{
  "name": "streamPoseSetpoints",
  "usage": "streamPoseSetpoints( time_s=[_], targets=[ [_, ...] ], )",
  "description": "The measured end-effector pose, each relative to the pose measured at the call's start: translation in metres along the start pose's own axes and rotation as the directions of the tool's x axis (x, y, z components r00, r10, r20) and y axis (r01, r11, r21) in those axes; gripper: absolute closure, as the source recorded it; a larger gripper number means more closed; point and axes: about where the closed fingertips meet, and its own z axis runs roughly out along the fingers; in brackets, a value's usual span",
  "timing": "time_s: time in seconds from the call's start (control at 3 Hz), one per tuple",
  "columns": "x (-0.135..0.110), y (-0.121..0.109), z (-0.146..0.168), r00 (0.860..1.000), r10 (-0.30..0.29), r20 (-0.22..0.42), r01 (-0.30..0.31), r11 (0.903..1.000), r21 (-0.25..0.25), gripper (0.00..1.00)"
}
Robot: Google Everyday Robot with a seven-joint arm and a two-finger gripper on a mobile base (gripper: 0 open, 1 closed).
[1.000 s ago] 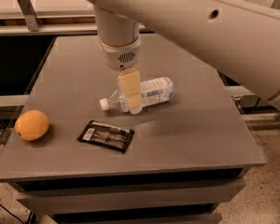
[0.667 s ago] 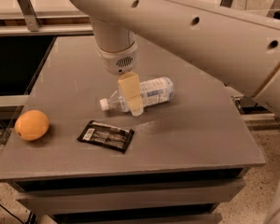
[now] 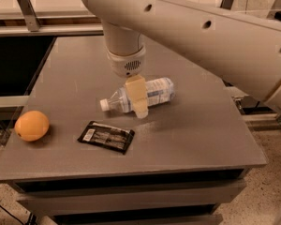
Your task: Place blue plastic bottle upright
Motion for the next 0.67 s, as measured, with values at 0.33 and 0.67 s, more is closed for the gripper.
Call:
streamPoseSetpoints(
  time_s=[0.33,0.67],
  targets=[
    [-0.0009,0.0019,0.0068,1.000,-0.001,0.031,0.001,1.0000,-0.004,0.00],
    [-0.0024,0.0033,0.0167,0.998,-0.002,0.057,0.004,0.9997,-0.024,0.18]
  ],
)
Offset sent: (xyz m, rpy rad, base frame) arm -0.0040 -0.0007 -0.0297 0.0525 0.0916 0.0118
